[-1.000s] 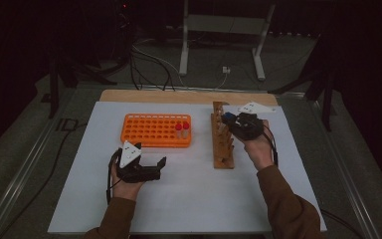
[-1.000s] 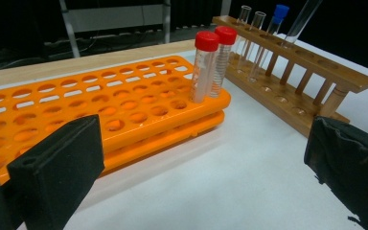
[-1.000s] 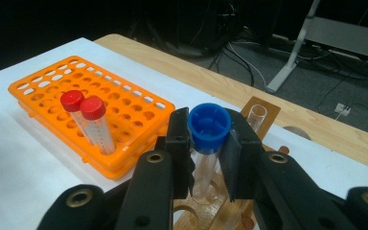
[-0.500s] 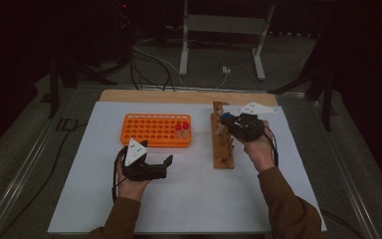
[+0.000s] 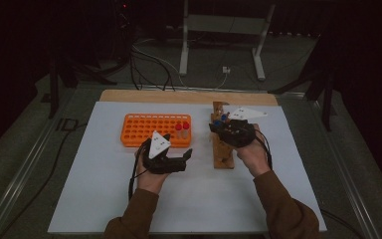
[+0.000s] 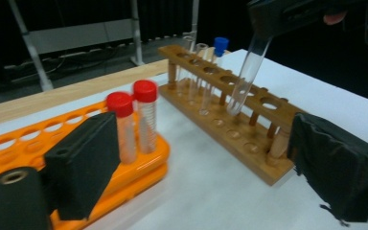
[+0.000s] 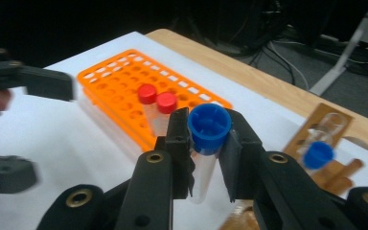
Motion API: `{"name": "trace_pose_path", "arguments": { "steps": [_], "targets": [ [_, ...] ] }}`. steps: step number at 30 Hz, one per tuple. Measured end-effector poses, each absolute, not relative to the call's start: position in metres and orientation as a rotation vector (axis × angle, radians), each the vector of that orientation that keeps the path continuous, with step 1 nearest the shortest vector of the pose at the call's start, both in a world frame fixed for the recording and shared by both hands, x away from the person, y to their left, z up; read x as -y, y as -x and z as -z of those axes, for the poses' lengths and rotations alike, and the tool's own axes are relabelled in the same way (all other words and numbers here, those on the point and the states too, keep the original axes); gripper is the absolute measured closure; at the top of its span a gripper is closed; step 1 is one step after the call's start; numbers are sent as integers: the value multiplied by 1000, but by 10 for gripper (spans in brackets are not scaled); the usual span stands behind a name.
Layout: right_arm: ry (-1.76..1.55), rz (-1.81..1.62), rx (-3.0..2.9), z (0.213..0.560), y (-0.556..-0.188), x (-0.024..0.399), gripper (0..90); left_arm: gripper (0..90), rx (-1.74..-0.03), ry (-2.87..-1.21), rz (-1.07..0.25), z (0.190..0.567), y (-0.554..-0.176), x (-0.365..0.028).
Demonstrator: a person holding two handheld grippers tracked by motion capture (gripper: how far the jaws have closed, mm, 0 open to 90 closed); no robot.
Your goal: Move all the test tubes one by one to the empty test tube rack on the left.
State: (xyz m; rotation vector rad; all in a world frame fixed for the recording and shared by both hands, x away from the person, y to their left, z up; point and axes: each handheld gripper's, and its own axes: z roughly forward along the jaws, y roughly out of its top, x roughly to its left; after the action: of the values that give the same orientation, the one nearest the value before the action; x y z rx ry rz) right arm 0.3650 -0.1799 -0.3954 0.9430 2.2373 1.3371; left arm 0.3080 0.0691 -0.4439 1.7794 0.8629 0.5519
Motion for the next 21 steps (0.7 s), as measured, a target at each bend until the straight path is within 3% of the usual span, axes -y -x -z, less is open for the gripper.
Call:
{"name": "trace_pose_path", "arguments": {
  "steps": [6, 21],
  "targets": [
    [-914, -1375, -2280, 398, -360, 167, 754, 228, -840, -1812, -570, 445, -314, -49],
    [-864, -1429, -2352, 401, -353, 148, 752, 636, -812, -1842, -546, 449, -324, -35]
  ]
}}
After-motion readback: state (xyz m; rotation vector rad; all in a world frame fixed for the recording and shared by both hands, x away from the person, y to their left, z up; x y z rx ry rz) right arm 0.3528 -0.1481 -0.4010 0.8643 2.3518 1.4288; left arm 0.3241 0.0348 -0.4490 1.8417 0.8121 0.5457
